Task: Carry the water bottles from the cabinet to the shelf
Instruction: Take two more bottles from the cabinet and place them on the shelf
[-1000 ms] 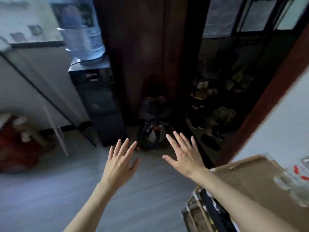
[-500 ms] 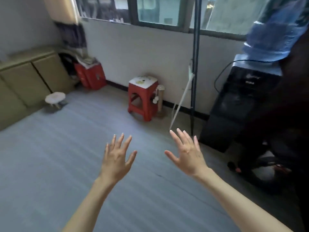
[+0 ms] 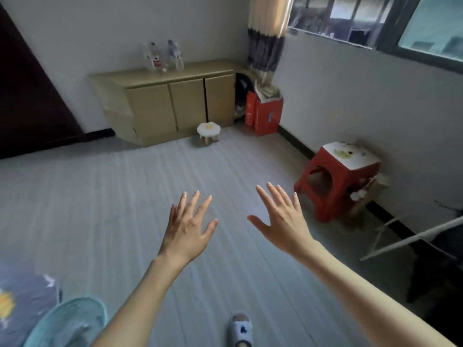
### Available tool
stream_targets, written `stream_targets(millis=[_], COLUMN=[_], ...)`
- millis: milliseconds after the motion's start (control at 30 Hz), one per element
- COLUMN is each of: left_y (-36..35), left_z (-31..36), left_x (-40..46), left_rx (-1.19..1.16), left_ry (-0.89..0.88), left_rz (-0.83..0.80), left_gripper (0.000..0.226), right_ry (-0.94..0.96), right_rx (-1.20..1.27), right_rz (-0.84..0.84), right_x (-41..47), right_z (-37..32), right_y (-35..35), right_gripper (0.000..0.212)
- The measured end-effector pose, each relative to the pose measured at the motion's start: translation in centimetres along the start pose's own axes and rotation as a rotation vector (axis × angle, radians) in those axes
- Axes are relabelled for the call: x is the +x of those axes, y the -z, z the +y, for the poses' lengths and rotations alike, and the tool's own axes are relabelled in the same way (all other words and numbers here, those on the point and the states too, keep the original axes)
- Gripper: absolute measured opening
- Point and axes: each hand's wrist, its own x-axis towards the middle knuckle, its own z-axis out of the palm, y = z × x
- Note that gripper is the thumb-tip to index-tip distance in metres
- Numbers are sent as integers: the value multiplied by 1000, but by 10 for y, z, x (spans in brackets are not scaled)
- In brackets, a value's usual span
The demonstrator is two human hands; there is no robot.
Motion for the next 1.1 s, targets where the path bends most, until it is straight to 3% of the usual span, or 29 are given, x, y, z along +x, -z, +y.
stream_targets(millis=[333, 533, 633, 700, 933, 1100], left_y=[33, 32, 32, 35, 82, 88], left_z=[-82, -163, -215, -251, -365, -416], left_x=[173, 259, 318, 362, 530, 641], left_rx=[90, 76, 58, 63, 110, 128], left_ry=[204, 301, 337, 338, 274, 210], left_rz=[82, 116, 110, 93, 156, 164], left_gripper=[75, 78, 67, 60, 76, 73], right_ry=[273, 371, 392, 398, 366, 317], right_rx=[-13, 0, -4, -6, 39, 31], right_rz=[-22, -84, -87, -67, -2, 13], right_x=[253, 385, 463, 518, 700, 813], right_z=[-30, -67, -89, -103, -150, -152], right_y=[-5, -42, -64, -75, -85, -95], right_gripper=[71, 71, 71, 71, 70, 68])
